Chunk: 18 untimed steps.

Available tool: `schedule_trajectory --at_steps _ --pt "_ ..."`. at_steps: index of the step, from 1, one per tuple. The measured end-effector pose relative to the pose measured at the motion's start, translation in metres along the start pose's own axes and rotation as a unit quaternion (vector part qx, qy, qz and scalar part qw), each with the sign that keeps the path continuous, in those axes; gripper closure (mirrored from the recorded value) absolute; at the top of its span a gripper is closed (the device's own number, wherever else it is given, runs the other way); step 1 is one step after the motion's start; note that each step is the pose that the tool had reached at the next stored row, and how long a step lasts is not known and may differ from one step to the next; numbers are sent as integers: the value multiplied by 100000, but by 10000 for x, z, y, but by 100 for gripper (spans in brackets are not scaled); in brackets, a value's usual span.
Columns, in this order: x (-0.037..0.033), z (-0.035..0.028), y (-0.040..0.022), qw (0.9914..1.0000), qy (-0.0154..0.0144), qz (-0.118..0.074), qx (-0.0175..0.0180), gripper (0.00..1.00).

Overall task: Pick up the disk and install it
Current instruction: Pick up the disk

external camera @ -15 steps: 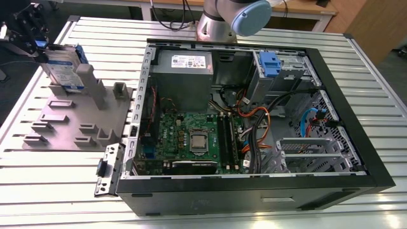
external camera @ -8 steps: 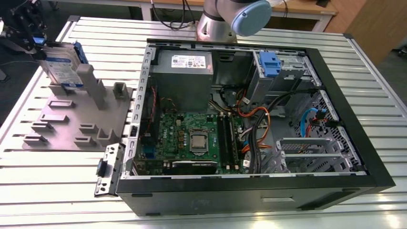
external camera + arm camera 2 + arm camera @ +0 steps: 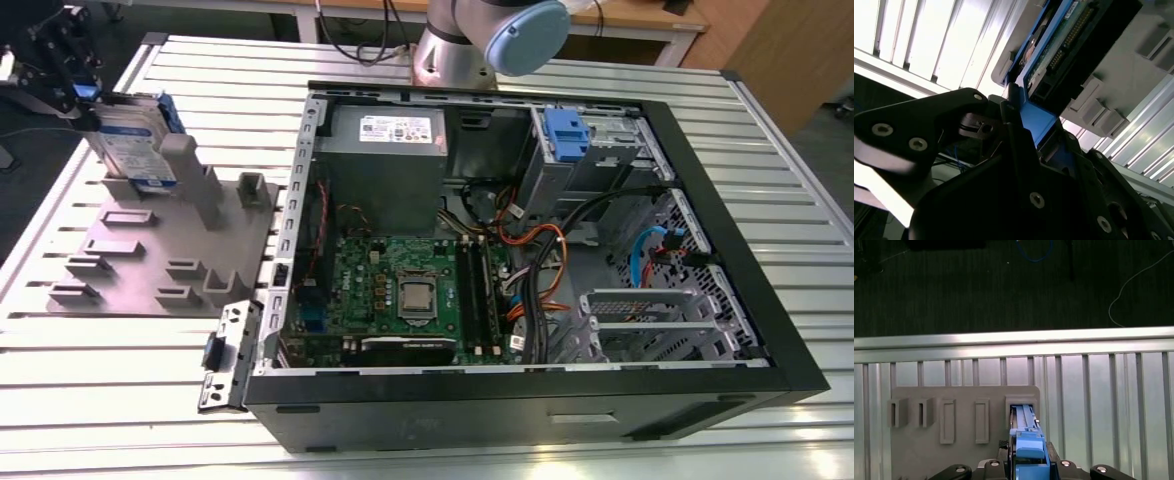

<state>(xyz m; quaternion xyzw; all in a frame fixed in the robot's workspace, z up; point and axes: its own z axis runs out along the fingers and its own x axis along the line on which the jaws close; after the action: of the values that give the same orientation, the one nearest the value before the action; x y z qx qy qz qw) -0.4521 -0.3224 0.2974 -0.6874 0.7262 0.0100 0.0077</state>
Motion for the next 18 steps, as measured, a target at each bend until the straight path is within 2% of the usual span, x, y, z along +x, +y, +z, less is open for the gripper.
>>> schedule_trajectory --at_steps 5,9,16,17,18 --pt "2 67 0 100000 9 1 -18 63" --pt "2 95 0 100000 14 0 -27 63" --pt "2 102 0 100000 -10 2 20 62" --pt "2 100 0 100000 1 2 -2 56" --pt "2 100 0 100000 2 2 -2 56"
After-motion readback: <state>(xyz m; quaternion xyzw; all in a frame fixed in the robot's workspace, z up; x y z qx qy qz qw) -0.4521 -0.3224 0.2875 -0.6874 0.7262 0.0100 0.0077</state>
